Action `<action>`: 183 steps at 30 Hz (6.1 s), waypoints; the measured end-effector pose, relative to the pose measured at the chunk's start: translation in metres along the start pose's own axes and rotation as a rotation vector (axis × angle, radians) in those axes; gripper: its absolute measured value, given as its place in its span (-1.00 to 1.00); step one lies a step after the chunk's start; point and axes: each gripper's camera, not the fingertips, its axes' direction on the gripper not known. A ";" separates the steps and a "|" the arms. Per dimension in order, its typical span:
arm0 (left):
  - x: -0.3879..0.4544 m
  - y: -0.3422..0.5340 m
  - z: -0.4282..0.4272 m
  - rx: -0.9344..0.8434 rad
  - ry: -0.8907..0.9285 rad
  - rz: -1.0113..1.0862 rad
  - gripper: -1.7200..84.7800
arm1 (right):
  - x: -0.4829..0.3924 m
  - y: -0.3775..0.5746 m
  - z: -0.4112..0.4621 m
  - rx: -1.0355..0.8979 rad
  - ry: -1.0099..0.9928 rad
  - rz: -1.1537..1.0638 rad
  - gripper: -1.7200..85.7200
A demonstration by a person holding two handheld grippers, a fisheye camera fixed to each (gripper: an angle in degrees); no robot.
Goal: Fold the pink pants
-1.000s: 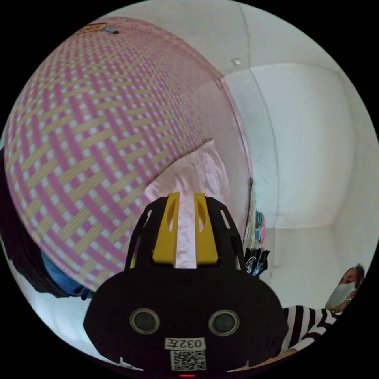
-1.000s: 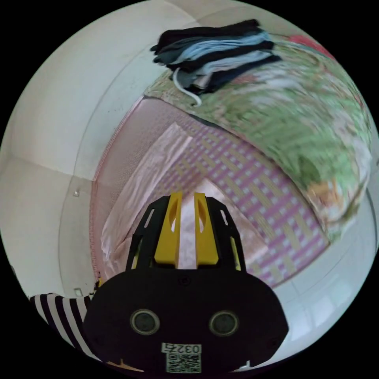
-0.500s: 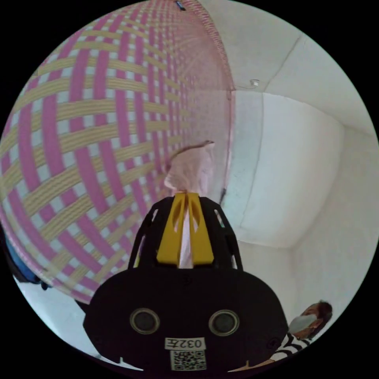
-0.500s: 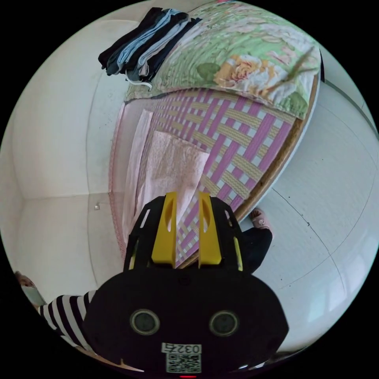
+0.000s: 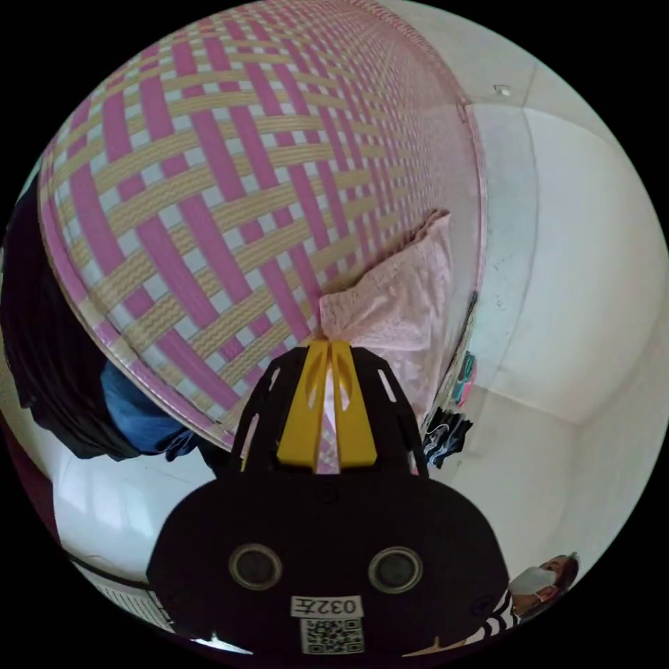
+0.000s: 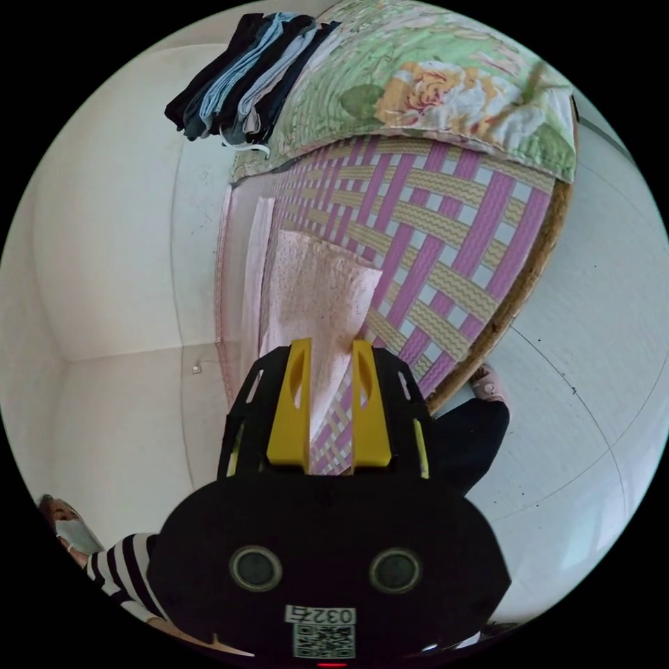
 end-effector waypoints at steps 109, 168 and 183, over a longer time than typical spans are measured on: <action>0.082 -0.107 0.065 0.238 0.303 -0.078 -0.75 | -0.289 -0.247 0.202 0.058 0.262 -0.242 -0.97; -0.039 -0.127 0.443 -0.235 -0.263 0.527 -0.98 | -0.096 -0.079 -0.056 0.047 0.067 -0.249 -0.98; -0.046 -0.153 0.525 -0.303 -0.428 0.647 -0.98 | -0.026 -0.072 -0.026 -0.012 0.110 -0.077 -0.78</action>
